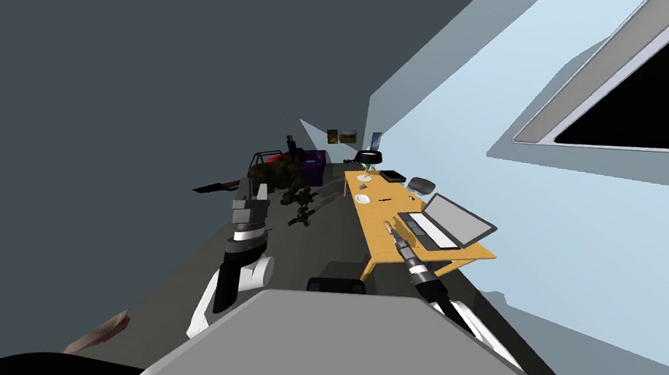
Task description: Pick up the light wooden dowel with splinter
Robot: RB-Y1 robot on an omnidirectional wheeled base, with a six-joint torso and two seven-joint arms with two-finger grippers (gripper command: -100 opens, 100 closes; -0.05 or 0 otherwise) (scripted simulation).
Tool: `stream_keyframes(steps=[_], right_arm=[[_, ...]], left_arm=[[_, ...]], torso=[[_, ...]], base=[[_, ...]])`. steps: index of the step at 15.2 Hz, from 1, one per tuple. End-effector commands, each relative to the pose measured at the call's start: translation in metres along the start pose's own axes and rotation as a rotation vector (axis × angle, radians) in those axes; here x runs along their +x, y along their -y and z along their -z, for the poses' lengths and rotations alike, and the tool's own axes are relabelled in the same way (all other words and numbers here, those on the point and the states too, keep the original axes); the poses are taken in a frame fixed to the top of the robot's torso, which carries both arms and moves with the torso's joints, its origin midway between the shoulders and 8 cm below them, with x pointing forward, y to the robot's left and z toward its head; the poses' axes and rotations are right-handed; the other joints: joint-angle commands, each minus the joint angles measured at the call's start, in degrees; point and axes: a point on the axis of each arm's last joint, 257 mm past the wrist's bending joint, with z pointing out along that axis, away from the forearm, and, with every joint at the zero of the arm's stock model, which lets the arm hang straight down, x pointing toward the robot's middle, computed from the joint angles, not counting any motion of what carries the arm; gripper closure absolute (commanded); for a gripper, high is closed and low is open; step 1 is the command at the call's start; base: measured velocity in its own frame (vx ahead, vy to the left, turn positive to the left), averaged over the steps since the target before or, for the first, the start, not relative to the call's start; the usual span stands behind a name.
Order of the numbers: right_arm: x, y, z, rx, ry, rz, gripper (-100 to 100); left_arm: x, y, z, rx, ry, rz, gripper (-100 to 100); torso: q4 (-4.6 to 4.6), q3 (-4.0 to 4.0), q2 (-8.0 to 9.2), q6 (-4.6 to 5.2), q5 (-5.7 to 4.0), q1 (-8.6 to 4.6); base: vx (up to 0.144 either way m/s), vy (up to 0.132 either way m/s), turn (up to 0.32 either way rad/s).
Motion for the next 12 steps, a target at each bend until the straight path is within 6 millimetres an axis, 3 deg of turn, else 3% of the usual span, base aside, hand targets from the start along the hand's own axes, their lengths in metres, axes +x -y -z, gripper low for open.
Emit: stream_keyframes(steps=[1, 2, 4, 5, 8, 9, 12], right_arm=[[0.001, 0.016, 0.004, 0.027, -0.007, 0.006, -100], [0.003, 0.035, 0.010, 0.075, -0.037, 0.044, -100], [0.004, 0.052, 0.016, 0.110, -0.041, 0.044, -100], [0.005, 0.073, 0.025, 0.164, -0.072, 0.083, -100], [0.006, 0.088, 0.031, 0.195, -0.075, 0.083, -100], [0.005, 0.110, 0.043, 0.251, -0.106, 0.124, -100], [0.005, 0.123, 0.050, 0.281, -0.109, 0.125, -100]], left_arm=[[0.000, 0.000, 0.000, 0.000, 0.000, 0.000, 0], [0.000, 0.000, 0.000, 0.000, 0.000, 0.000, 0], [0.000, 0.000, 0.000, 0.000, 0.000, 0.000, 0], [0.000, 0.000, 0.000, 0.000, 0.000, 0.000, 0], [0.000, 0.000, 0.000, 0.000, 0.000, 0.000, 0], [0.000, 0.000, 0.000, 0.000, 0.000, 0.000, 0], [0.000, 0.000, 0.000, 0.000, 0.000, 0.000, 0]], torso=[[0.00, 0.00, 0.00, 0.00, 0.00, 0.00], [0.01, 0.04, 0.07, 0.01, -0.03, -0.17], [0.01, 0.03, 0.03, -0.02, -0.05, -0.19], [0.01, 0.02, 0.04, 0.01, -0.05, -0.24], [-0.01, -0.02, -0.04, 0.00, -0.03, -0.11], [0.00, 0.01, 0.02, 0.01, -0.04, -0.20], [0.00, -0.01, -0.02, 0.00, -0.04, -0.19]], base=[[0.028, 0.049, -0.011], [0.041, 0.073, 0.115], [0.058, 0.071, 0.101], [0.078, 0.097, 0.112], [0.069, 0.090, 0.056], [0.070, 0.076, 0.118], [0.066, 0.069, 0.067]])
